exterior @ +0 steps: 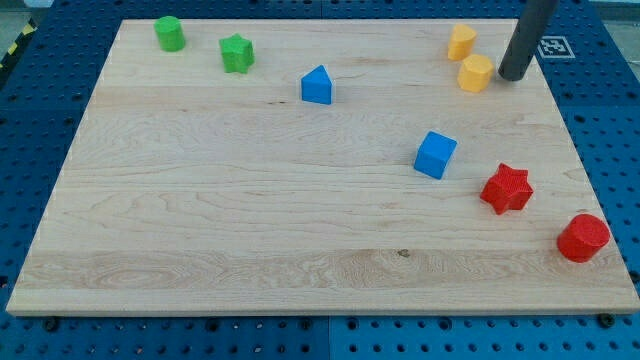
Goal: Push the yellow hexagon to the blue cube
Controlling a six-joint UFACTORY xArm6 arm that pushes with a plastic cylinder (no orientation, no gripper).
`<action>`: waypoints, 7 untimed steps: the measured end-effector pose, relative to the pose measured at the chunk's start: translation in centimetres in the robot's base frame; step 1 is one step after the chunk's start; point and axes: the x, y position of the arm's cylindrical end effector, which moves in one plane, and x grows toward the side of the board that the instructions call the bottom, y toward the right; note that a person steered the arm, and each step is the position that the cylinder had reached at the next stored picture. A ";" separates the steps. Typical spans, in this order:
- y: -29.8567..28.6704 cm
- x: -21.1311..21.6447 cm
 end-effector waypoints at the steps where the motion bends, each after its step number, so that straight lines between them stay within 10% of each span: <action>1: -3.3 -0.6; 3: -8.8 7.7; 7: -10.0 3.7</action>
